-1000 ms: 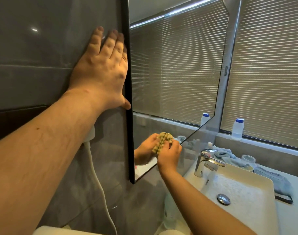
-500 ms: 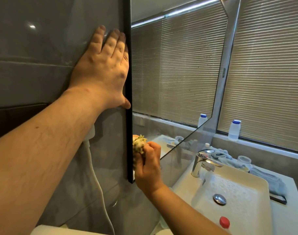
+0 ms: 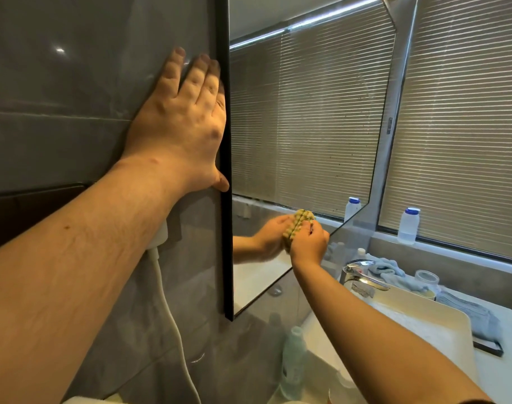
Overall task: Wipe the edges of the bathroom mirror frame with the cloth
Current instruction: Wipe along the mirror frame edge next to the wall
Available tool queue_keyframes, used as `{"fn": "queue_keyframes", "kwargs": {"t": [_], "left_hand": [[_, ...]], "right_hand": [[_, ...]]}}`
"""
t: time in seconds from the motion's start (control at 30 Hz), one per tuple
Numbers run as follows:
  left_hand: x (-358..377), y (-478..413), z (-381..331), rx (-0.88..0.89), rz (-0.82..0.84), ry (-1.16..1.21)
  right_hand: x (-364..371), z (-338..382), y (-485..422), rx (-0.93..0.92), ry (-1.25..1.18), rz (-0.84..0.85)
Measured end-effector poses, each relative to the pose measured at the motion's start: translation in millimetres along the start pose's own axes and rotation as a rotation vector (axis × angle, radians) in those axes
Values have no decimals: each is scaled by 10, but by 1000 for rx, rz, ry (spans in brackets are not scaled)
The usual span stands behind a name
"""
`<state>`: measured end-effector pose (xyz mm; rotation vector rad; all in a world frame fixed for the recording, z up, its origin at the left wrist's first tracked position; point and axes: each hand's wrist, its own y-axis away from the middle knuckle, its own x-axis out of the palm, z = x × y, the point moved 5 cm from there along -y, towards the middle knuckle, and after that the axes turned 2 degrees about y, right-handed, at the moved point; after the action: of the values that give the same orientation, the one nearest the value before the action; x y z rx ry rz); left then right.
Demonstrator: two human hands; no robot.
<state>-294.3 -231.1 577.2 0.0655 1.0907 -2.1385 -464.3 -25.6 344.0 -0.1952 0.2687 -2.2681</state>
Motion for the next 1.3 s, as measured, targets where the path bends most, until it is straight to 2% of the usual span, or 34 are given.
{"fn": "queue_keyframes", "kwargs": {"t": [0.1,0.3,0.43,0.53,0.77,0.9,1.0,1.07,1.13,1.3], "left_hand": [[9,5,-5,-1,5,-13],[8,-1,-7,-6,3,-2],[16,9,-7,-1,8,-19],[16,7,-11,-3,4,-23],[32,-2,-14,-1,-13,-27],[35,-8,-12,-3,-19,-23],[37,-7,-10,-1,-24,-14],[41,-11,-10,-1,-30,1],[28,-9,-7,-5,-30,11],[-22,15,3,-12,-14,0]], "right_hand": [[8,151,188,-158,-27,32],[130,691,1025,-803,-97,148],[172,780,1083,-955,-100,158],[211,686,798,-833,-116,127],[160,187,-26,-237,-94,28],[87,-364,-416,47,-21,47],[51,-576,-400,165,-90,97],[57,-591,-328,154,-83,108],[76,-501,-185,68,-27,156],[5,77,490,-355,4,343]]}}
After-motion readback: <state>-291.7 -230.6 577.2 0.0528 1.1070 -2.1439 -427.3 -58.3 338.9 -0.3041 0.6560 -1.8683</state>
